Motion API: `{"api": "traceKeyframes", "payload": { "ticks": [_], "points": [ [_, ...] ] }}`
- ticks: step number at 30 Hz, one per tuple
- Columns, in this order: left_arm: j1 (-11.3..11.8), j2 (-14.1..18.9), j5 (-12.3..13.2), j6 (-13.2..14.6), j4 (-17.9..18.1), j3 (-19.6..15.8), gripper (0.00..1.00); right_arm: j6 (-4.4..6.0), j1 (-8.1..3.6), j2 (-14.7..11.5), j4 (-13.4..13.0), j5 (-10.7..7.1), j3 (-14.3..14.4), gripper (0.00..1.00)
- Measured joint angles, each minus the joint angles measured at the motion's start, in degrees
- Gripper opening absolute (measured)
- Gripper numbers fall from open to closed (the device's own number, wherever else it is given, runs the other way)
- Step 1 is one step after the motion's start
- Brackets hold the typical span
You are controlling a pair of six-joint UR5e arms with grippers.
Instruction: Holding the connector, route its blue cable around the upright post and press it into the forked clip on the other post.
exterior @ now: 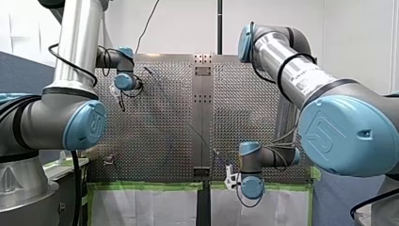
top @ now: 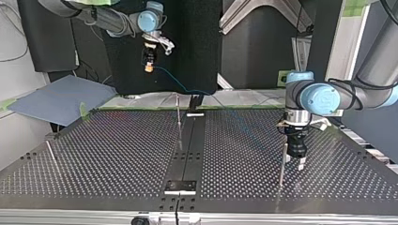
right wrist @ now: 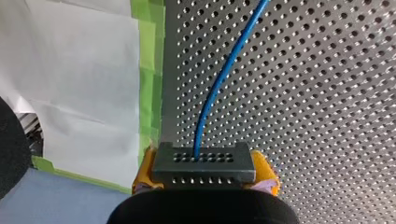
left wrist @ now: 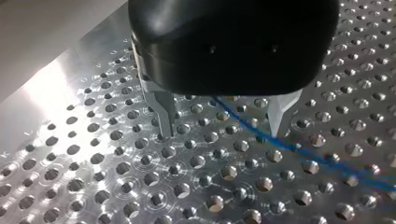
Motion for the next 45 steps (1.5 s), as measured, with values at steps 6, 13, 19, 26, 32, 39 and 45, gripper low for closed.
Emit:
{"api": "traceKeyframes", "payload": {
  "ticks": [6, 13, 19, 26, 32, 39, 45],
  "points": [
    [0.00, -0.01, 0.00, 0.00, -0.08, 0.00, 1.00, -0.43, -1.17, 3.07, -0.99, -0.22, -1.65, 0.00],
    [0.00, -0.01, 0.00, 0.00, -0.27, 0.00, 1.00, -0.47, -2.82, 6.63, -2.23, -2.07, -2.78, 0.00],
    [0.00, -0.02, 0.00, 0.00, -0.34, 0.00, 1.00, -0.85, -3.47, 9.23, -3.18, -5.01, -3.28, 0.00],
    [0.00, -0.02, 0.00, 0.01, -0.35, 0.00, 1.00, -0.99, -3.74, 12.26, -5.35, -7.44, -4.25, 0.00],
    [0.00, -0.02, -0.01, 0.04, -0.35, 0.00, 1.00, -0.90, -4.21, 14.36, -5.72, -8.28, -5.05, 0.00],
    [0.00, -0.03, -0.03, 0.08, -0.39, 0.00, 1.00, -1.12, -4.85, 14.79, -5.58, -8.50, -5.59, 0.00],
    [0.00, -0.03, -0.23, 0.09, -0.53, 0.00, 1.00, -1.17, -5.67, 14.06, -5.24, -8.68, -5.68, 0.00]
  ]
}}
